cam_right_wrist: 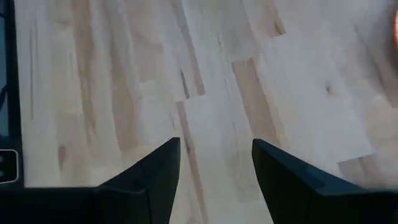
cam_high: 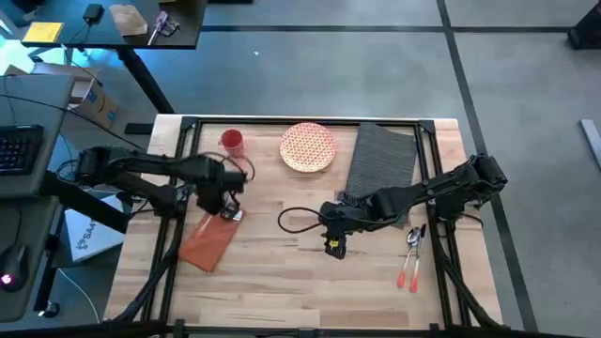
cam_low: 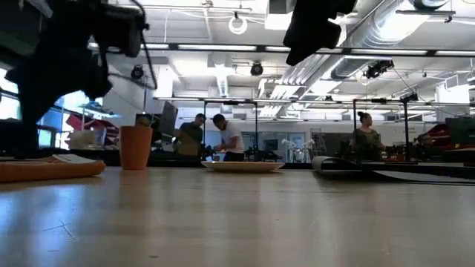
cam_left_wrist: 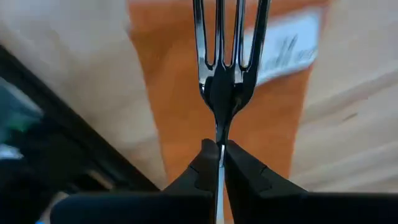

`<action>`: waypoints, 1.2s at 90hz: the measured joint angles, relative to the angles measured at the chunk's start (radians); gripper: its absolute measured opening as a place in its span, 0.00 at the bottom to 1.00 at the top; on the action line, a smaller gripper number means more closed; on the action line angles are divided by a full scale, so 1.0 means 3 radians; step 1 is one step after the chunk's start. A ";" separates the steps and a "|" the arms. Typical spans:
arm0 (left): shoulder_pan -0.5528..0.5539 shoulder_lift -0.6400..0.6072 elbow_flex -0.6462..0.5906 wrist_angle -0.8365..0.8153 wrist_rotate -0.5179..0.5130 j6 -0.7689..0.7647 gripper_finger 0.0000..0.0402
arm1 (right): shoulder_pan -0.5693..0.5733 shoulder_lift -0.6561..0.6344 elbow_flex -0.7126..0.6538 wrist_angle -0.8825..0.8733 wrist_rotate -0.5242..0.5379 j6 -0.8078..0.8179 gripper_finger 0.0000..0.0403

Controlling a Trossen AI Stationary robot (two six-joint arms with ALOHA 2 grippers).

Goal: Set table place
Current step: Put the orange fork on the orange table napkin

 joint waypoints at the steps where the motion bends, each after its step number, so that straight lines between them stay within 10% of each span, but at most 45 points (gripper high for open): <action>1: -0.0030 0.0000 -0.0035 0.0038 0.0015 -0.0035 0.00 | 0.0000 0.0000 0.0000 0.0000 0.0000 -0.0007 0.46; 42: -0.0487 -0.0015 -0.0914 0.1618 -0.0011 -0.1923 0.00 | 0.0001 -0.0001 0.0000 -0.0059 -0.0004 -0.0159 0.46; 108: -0.0843 -0.0149 -0.0859 0.1723 -0.0512 -0.2986 0.07 | -0.0010 -0.0017 0.0000 0.0000 -0.0040 -0.0233 0.46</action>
